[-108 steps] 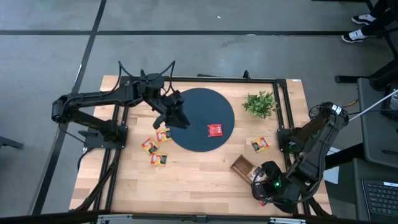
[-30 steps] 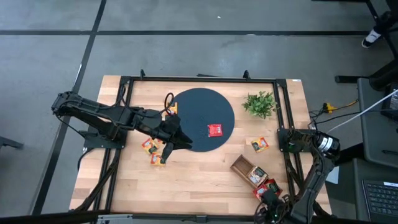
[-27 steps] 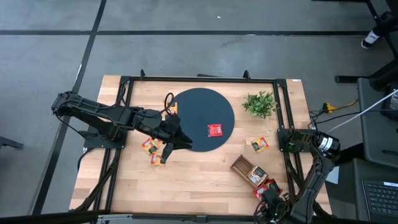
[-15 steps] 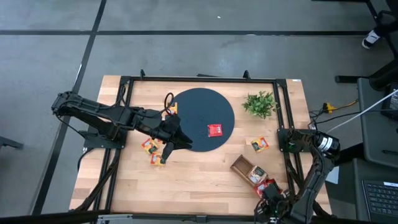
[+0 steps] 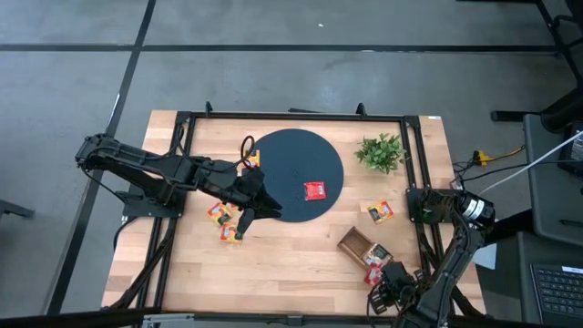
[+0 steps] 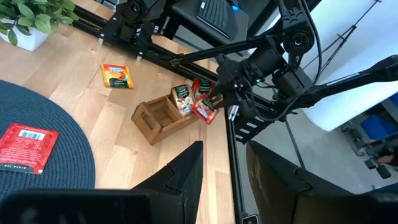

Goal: Pick & Place Tea
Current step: Put the red tea bag into the right section of the wooden organizer

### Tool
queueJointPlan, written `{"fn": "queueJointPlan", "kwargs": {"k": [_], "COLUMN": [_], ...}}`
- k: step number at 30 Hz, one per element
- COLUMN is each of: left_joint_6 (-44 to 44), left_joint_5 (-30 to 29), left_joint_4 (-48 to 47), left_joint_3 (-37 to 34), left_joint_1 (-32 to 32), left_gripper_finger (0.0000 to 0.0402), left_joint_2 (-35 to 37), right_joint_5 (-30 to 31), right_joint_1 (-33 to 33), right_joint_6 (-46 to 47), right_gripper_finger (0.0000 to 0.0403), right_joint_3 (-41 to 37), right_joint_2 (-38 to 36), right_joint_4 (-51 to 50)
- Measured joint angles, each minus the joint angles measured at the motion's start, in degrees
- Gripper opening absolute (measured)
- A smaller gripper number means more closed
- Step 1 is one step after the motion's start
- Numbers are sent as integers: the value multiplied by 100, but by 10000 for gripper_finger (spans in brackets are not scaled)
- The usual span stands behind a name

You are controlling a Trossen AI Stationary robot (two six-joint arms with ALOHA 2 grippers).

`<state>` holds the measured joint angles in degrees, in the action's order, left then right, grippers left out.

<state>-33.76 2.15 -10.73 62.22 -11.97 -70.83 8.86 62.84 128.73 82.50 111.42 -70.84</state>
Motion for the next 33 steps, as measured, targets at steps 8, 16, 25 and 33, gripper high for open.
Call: {"fn": "queueJointPlan", "kwargs": {"k": [8, 16, 25, 33], "left_joint_6": [0, 1, -103, -56], "left_joint_5": [0, 2, 348, 192], "left_joint_4": [-1, 1, 14, 14], "left_joint_3": [0, 0, 0, 0], "left_joint_1": [0, 0, -94, -300], "left_gripper_finger": [118, 118, 118, 117], "left_joint_2": [0, 0, 0, -70], "right_joint_5": [-95, 42, 338, -91], "right_joint_1": [-95, -211, -237, -230], "right_joint_6": [2, 4, 7, 43], "right_gripper_finger": [167, 167, 167, 140], "right_joint_3": [0, -2, -2, 0], "right_joint_2": [0, -134, -657, -412], "right_joint_4": [-175, 90, 1430, 2215]}}
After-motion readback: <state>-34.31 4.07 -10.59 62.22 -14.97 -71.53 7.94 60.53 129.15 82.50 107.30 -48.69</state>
